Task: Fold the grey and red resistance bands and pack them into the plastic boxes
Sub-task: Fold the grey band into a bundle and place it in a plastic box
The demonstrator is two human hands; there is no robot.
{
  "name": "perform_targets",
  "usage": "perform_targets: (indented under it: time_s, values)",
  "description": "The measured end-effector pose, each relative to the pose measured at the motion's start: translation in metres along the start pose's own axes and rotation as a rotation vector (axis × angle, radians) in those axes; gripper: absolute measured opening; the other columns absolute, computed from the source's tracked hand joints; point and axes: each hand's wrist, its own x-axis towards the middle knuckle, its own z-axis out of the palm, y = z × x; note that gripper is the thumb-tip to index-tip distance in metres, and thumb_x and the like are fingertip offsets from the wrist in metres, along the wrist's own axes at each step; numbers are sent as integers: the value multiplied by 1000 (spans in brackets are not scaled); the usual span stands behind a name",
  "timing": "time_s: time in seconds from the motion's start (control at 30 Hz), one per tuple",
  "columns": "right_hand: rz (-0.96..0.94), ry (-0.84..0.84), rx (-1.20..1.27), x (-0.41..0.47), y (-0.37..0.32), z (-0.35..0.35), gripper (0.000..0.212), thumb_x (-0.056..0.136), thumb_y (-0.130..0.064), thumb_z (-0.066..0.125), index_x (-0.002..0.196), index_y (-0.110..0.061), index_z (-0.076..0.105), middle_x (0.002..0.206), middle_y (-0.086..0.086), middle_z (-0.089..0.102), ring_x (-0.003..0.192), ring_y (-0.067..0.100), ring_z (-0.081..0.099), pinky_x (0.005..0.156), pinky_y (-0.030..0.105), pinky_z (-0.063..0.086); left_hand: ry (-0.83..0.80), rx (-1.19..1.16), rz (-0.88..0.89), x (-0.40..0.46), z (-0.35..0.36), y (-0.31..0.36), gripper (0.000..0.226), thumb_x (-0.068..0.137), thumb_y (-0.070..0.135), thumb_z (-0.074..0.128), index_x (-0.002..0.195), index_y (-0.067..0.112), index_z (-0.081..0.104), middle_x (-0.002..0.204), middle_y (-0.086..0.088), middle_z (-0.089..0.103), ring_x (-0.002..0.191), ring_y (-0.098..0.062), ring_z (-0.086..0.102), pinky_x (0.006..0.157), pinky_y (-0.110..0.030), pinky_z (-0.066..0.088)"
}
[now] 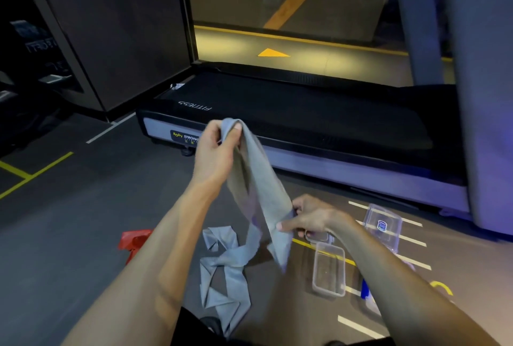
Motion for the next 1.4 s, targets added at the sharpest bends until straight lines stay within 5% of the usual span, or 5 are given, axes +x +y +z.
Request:
perform_targets:
  time_s: [0.17, 0.53, 0.87, 1.07, 1.4]
  values:
    - [-184, 132, 63, -16, -11, -22, 24, 91, -30, 77, 77, -11, 77, 62, -7, 70, 57, 3, 62, 61, 11, 41, 111, 288, -231, 11, -18, -15, 41, 93, 27, 67, 127, 15, 48, 115, 0, 57, 111, -23, 58, 94, -37, 48]
    - [-127, 178, 515, -6, -44, -2, 20, 93, -32, 73, 87, -13, 74, 74, 4, 69, 65, 16, 59, 56, 25, 39, -884, 872, 7, -20, -13, -9, 70, 76, 12, 82, 129, 39, 44, 132, 7, 36, 119, -15, 47, 96, -32, 46]
    - [-52, 118, 675, -13, -55, -9, 21, 100, -21, 62, 96, -3, 71, 79, 17, 59, 49, 13, 39, 32, 16, 19, -620, 614, 546, -36, -11, 4, 25, 86, 13, 77, 101, 33, 75, 108, 14, 62, 105, -10, 58, 95, -27, 46]
    - [45, 114, 643, -46, -64, -27, 56, 96, -68, 48, 90, -14, 57, 61, 3, 60, 42, 9, 31, 36, 18, 19, -401, 142, 77, -40, -10, 9, 2, 84, 11, 77, 86, 11, 77, 78, 0, 75, 72, -16, 68, 76, -38, 55]
    - [-474, 237, 408, -91, -57, -16, 54, 88, 9, 70, 133, -18, 59, 127, -1, 66, 111, 14, 69, 93, 25, 55, -358, -100, -236, -55, -1, 27, 16, 85, 8, 81, 76, 5, 68, 63, -9, 60, 46, -12, 53, 45, -23, 47]
